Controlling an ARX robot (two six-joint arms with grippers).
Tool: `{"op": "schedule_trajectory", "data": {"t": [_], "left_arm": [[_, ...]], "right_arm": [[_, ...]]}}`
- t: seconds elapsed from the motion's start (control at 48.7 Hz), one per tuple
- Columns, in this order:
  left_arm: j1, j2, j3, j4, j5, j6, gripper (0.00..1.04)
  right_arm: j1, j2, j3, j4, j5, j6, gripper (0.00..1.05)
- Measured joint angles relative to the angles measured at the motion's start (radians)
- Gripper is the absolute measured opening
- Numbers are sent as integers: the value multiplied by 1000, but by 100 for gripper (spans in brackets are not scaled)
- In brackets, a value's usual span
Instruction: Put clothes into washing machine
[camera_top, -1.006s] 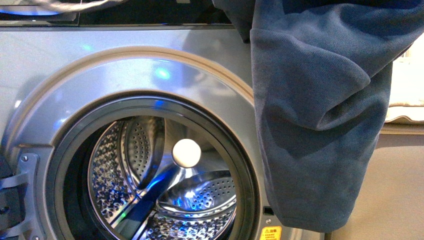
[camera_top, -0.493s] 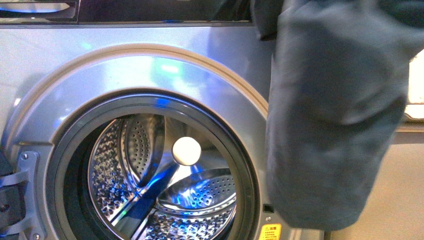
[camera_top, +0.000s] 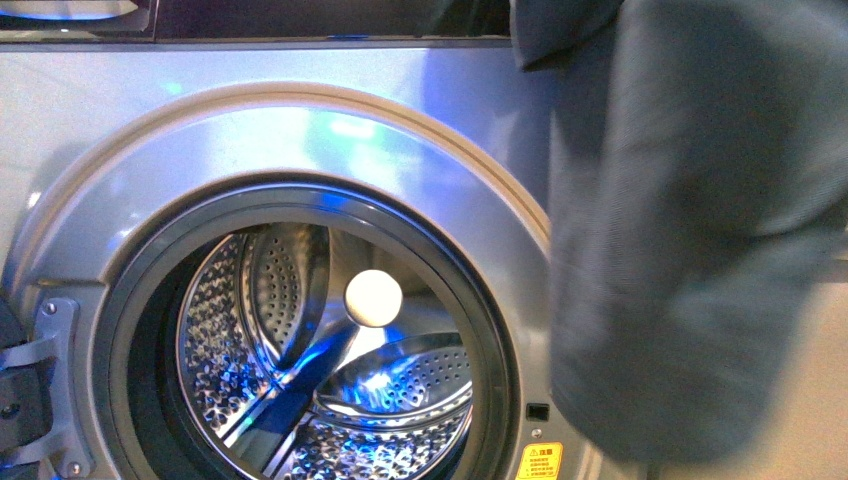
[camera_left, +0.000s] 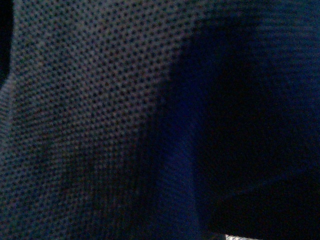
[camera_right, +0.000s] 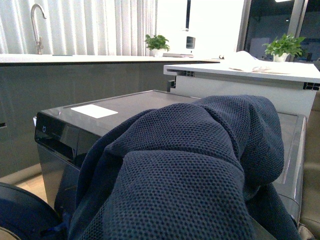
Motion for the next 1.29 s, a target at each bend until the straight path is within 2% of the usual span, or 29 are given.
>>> {"op": "schedule_trajectory", "data": {"t": [0.123,0.308,0.575,0.698,0.801,0.904,0.986,1.109,1.294], "left_arm": [[-2,31,33,15,-57,-8,98],[3,105,157,16,-193,-38,98],[19,142,215,-54,-237,-56,98],[27,148,215,-54,-272,-57,80],[38,150,215,-57,-291,-73,61],[45,150,215,-60,-310,-91,47],[49,150,215,-59,-320,-97,35],[64,154,214,-55,-343,-105,17],[98,156,179,-44,-346,-113,14]], "right_arm": [[0,0,0,0,0,0,11],[0,0,0,1,0,0,11],[0,0,0,1,3,0,11],[0,0,0,1,3,0,11],[0,0,-1,1,3,0,11],[0,1,-2,1,3,0,11],[0,1,-2,1,3,-1,22],[0,-2,-2,3,0,-1,45],[0,-3,-2,3,-1,-1,77]]}}
